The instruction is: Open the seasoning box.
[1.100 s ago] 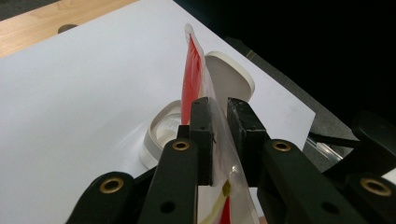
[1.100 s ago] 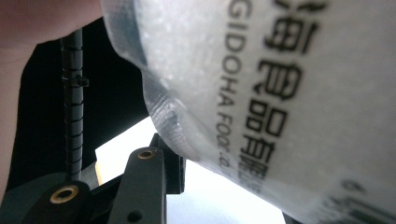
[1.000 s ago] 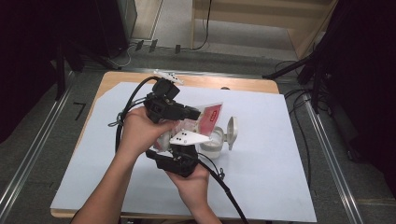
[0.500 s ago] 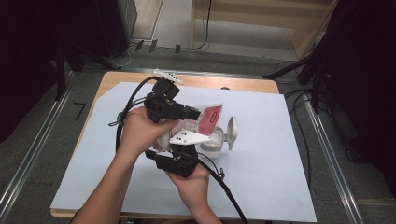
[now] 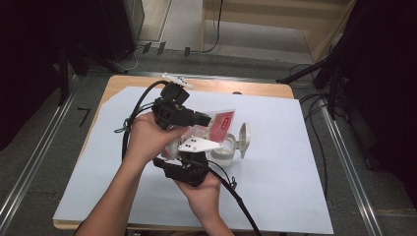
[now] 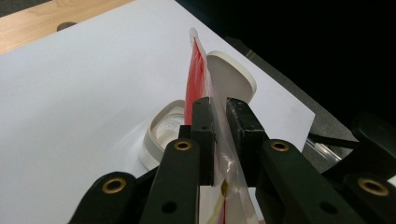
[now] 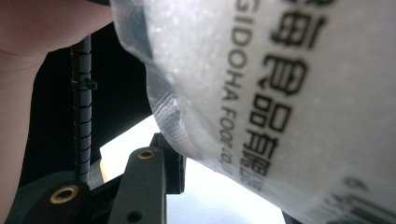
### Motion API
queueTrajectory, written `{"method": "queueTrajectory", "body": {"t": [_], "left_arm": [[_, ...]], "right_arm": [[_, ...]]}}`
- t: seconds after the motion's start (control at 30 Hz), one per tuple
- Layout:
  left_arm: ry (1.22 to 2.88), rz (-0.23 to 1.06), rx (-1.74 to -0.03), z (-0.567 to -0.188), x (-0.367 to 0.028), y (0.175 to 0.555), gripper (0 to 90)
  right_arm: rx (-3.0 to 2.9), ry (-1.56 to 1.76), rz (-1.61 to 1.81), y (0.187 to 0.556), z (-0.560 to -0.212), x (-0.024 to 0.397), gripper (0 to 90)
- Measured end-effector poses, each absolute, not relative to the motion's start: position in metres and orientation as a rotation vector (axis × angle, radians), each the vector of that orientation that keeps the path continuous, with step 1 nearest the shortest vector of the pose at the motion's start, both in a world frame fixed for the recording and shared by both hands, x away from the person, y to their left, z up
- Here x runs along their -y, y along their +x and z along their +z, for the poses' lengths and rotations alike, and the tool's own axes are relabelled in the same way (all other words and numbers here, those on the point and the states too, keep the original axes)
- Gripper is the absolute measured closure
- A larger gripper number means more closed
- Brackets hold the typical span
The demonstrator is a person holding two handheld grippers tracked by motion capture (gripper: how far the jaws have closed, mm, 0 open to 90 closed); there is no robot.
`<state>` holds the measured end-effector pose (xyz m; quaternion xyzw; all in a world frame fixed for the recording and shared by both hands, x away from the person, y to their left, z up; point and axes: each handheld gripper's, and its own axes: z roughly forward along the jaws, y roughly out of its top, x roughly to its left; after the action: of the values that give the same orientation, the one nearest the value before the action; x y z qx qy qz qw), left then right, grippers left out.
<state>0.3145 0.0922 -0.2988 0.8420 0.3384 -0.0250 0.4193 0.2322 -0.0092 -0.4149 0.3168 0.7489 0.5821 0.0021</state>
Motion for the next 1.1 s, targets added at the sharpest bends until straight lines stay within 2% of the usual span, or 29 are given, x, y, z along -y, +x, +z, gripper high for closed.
{"method": "queueTrajectory", "body": {"t": [0.67, 1.1], "left_arm": [[2.114, -0.052, -0.844, -0.299, -0.091, 0.314, 82.5], [2.131, -0.039, -0.829, -0.294, -0.081, 0.318, 82.2]], "right_arm": [[-2.333, 0.989, 1.823, 0.231, -0.415, 0.008, 60.5], [-2.287, 0.997, 1.843, 0.233, -0.412, 0.013, 63.7]]}}
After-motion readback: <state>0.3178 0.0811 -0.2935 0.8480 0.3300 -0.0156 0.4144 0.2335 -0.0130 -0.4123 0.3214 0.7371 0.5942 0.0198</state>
